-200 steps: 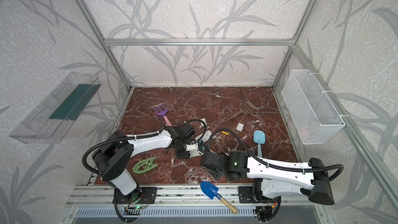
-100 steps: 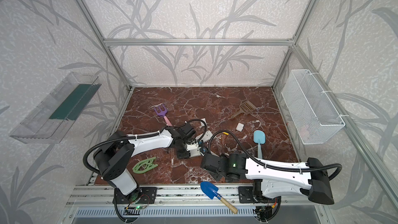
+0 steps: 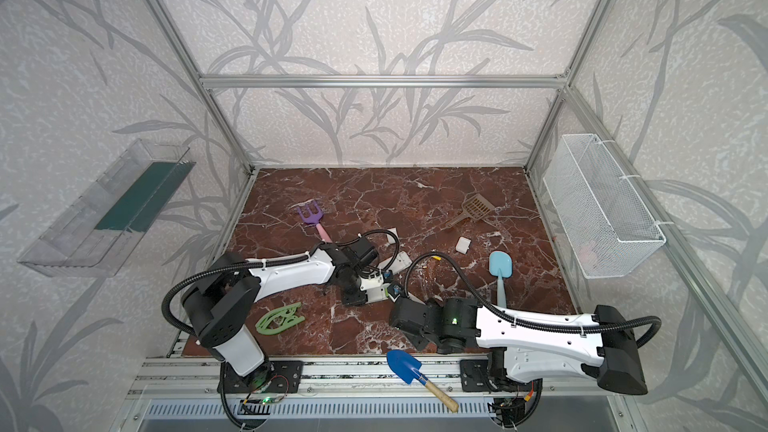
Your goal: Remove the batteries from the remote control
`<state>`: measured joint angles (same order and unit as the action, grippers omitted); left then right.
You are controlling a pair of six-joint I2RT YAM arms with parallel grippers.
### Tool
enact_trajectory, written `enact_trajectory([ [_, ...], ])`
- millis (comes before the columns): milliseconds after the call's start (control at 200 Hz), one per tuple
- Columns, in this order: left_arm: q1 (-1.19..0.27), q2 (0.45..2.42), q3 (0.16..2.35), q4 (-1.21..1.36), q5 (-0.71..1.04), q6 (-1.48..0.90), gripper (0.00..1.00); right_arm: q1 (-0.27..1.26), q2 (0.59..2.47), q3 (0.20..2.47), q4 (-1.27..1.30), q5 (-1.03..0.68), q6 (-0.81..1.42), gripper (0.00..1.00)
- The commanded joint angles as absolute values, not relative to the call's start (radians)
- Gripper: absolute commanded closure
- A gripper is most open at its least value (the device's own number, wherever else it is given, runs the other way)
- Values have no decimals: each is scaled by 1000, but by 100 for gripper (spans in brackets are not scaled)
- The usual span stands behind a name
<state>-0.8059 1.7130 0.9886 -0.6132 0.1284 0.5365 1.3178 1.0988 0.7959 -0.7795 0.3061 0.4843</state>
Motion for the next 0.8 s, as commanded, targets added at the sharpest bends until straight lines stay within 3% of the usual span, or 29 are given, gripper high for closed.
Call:
enact_trajectory([
  [0, -813, 1758, 990, -599, 110, 532, 52, 1322, 1112, 772, -757, 330, 502, 100],
  [795, -816, 1771, 1005, -617, 121, 530, 55, 1520, 1070, 518, -526, 690, 693, 100],
])
